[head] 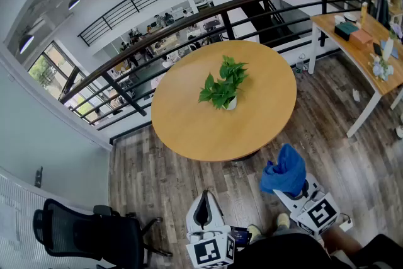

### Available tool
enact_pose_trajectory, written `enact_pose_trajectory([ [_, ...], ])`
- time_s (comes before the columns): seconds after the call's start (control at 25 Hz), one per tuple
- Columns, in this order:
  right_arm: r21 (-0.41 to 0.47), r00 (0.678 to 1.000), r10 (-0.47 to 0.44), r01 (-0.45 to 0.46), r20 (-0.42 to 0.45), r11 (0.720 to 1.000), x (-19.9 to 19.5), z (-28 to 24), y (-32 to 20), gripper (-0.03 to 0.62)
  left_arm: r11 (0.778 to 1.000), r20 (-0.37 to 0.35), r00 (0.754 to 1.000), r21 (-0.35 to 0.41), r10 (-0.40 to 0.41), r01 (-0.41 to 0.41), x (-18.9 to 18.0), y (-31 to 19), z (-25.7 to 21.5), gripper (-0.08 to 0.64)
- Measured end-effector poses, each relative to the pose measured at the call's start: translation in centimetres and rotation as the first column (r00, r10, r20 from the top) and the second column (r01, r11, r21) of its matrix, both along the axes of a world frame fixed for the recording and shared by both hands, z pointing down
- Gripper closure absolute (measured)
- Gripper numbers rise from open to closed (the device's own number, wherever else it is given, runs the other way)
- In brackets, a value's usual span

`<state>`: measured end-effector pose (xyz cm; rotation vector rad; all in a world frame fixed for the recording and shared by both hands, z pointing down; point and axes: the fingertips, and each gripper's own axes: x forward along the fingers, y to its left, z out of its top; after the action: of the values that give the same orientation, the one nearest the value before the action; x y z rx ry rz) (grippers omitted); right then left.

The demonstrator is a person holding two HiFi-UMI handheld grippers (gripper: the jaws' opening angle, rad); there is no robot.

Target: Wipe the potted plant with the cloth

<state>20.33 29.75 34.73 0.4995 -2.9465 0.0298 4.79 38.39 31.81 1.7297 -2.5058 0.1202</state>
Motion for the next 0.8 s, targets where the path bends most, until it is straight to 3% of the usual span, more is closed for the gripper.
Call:
enact_pose_trajectory([
  [0.44, -0.039, 0.999, 0.004, -0.002, 0.047, 0.999, -3.0, -1.5, 0.7, 0.443, 1.000, 0.028, 1.000, -0.017, 0.015, -0.014, -2.1, 1.8, 0.6, 0.563],
  [0.64, -0.071, 0.997, -0.019, 0.024, 0.081, 0.997, -5.2, -1.8, 1.2, 0.443, 1.000, 0.037, 0.999, 0.006, -0.009, 0.009, -4.8, 2.7, 0.7, 0.563],
  [0.8, -0.087, 0.999, -0.011, 0.016, 0.054, 0.996, -6.3, -0.9, 1.8, 0.443, 1.000, 0.021, 1.000, -0.015, -0.007, 0.007, -6.7, 3.7, 1.8, 0.563],
])
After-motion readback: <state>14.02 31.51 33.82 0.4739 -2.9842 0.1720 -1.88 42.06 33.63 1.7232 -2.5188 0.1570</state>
